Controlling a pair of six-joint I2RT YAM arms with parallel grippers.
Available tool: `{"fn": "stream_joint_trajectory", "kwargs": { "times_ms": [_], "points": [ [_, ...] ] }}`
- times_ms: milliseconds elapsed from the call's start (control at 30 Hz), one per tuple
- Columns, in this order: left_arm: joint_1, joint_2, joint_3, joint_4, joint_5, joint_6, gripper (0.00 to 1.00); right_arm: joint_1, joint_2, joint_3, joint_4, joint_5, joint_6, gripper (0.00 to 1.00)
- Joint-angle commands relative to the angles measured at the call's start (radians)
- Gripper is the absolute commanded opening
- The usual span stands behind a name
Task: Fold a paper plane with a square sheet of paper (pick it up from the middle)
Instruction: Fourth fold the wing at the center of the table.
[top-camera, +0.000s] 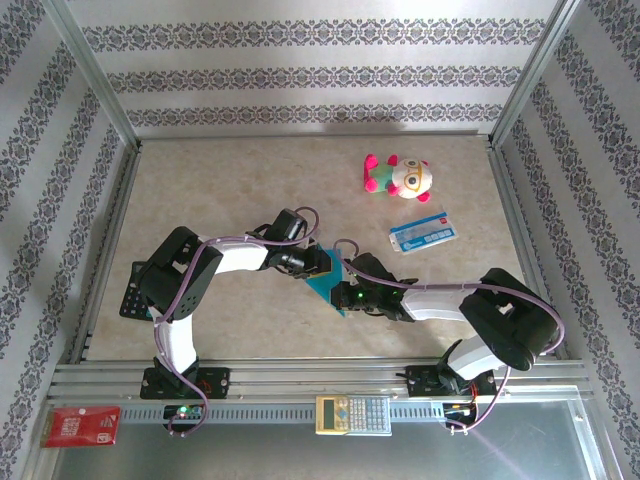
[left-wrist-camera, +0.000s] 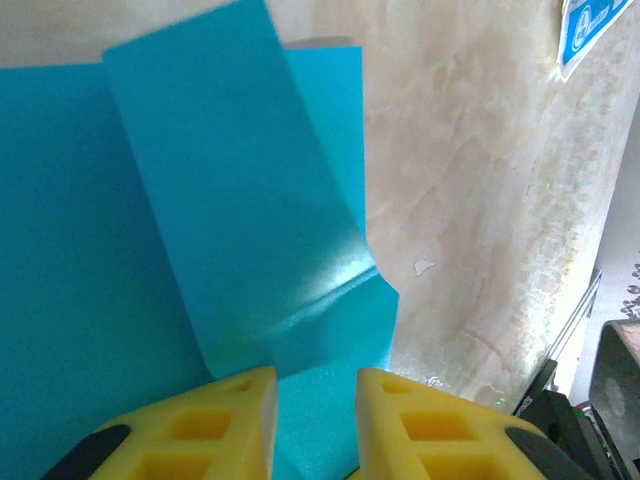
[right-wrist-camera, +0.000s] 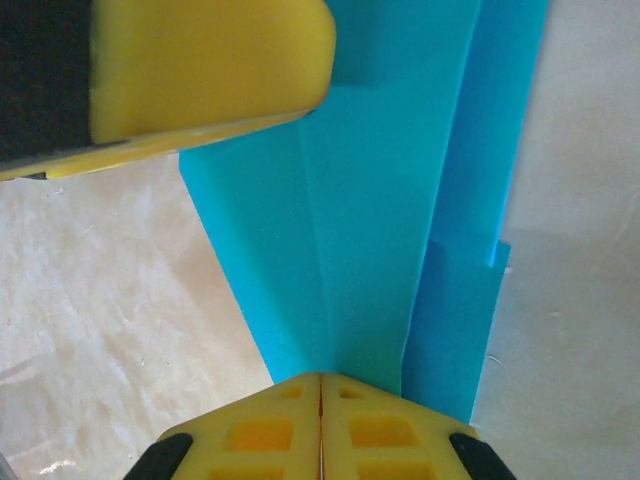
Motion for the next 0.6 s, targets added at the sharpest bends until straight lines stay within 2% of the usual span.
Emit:
{"fn": "stream_joint_trajectory", "kwargs": {
  "times_ms": [0, 300, 400, 567],
  "points": [
    [-0.009, -0.012, 0.007, -0.036, -0.021, 0.037, 0.3, -0.01, -0.034, -0.015, -0.038, 0.035, 0.007, 0.08],
    [-0.009, -0.079, -0.032, 0.02, 0.003, 0.016, 0.36, -0.03, -0.067, -0.065, 0.047, 0.003, 0.04, 0.07],
    [-0.009, -0.081, -0.052, 0.035, -0.002, 0.005, 0.36, -0.057, -0.117, -0.092, 0.088, -0.036, 0.042, 0.1],
    [-0.01, -0.075, -0.066, 0.063, 0.006, -0.015, 0.36, -0.091, -0.209, -0.102, 0.042, -0.034, 0.02, 0.15]
  ]
}}
